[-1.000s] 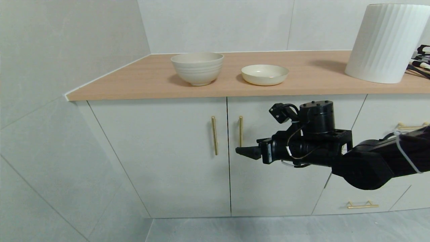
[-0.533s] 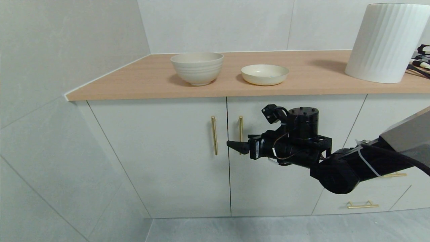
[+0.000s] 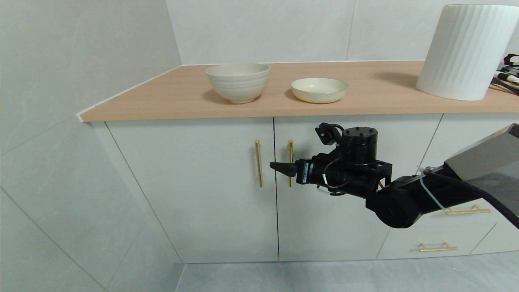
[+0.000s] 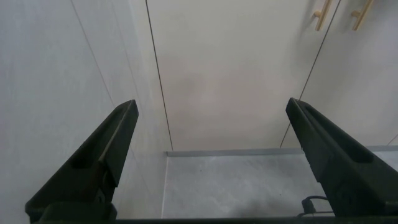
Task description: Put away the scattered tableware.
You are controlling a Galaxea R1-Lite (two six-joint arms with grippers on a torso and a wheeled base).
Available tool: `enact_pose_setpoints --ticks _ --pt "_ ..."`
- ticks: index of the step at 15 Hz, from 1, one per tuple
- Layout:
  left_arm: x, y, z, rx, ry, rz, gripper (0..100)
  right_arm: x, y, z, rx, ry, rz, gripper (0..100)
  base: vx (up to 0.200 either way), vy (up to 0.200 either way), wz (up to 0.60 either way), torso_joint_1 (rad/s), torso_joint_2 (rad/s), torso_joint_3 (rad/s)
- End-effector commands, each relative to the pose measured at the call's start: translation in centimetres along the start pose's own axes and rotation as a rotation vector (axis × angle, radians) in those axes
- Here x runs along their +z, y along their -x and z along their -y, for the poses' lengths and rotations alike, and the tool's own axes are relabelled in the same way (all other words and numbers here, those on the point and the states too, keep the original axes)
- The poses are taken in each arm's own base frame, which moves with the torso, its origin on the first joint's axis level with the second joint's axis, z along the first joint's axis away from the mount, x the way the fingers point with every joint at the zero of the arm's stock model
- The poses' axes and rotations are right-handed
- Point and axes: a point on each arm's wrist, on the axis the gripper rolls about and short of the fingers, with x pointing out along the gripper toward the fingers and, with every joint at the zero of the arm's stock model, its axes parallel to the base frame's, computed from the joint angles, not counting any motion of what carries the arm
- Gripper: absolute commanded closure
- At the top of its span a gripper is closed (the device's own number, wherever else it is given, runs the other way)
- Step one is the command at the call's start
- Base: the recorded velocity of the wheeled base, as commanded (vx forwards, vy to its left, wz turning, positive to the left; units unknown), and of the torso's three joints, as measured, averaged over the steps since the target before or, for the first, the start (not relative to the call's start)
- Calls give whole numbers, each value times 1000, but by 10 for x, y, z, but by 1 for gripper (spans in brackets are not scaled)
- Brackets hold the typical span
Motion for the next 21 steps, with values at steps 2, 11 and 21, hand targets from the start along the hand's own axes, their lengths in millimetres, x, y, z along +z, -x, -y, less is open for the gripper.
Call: enact_pose_setpoints --ticks 2,11,21 --pt "0 0 0 0 0 -2 0 -6 -6 3 5 2 5 0 0 0 0 0 0 0" --pt "0 0 0 0 0 -2 0 -15 -11 -7 44 -7 12 0 0 0 0 0 0 0" --pt "0 0 0 0 0 0 0 -12 19 -37 159 -4 -45 0 0 0 0 0 0 0"
